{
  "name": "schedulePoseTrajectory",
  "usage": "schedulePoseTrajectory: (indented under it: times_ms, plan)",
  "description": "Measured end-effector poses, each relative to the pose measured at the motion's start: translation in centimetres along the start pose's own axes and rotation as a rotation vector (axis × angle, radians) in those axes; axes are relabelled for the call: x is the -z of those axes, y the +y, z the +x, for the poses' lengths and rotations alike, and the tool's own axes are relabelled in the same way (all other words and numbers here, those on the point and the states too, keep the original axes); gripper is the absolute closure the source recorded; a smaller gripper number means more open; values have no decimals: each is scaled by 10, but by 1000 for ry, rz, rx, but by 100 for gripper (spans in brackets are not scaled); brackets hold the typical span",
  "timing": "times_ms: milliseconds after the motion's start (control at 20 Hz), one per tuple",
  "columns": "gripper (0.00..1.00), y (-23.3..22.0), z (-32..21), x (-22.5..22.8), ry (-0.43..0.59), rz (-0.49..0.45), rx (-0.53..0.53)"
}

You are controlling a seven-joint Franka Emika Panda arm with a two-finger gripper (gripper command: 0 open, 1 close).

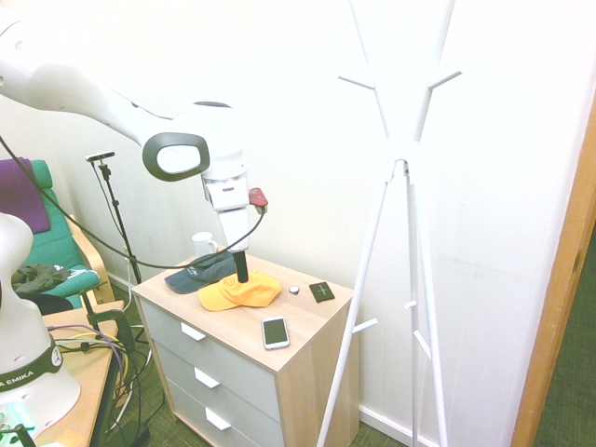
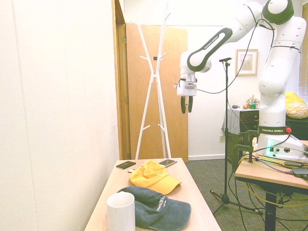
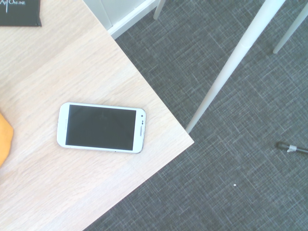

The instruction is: Hang the cap

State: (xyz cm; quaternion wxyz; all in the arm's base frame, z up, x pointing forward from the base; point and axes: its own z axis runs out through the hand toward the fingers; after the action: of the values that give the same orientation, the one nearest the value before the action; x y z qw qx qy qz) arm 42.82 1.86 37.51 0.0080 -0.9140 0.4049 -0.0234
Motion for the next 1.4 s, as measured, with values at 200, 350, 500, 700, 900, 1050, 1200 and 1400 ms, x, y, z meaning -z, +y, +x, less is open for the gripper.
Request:
schedulePoseTrajectory:
  times_ms: [200,350,500,700,900,1050,1200,1400]
  plan:
    - [0,-2,-1,0,3,-3,-1]
    - [0,-21,-17,4,25,-1,26]
    - [0,-61,-56,-3,47,-22,79]
    - [0,-107,-99,-23,81,-62,161]
    - [0,-154,-134,-57,122,-80,225]
    - [0,-193,-151,-83,136,-89,275]
    - [0,-226,-162,-110,152,-99,318]
    - [0,-263,-192,-142,147,-103,381]
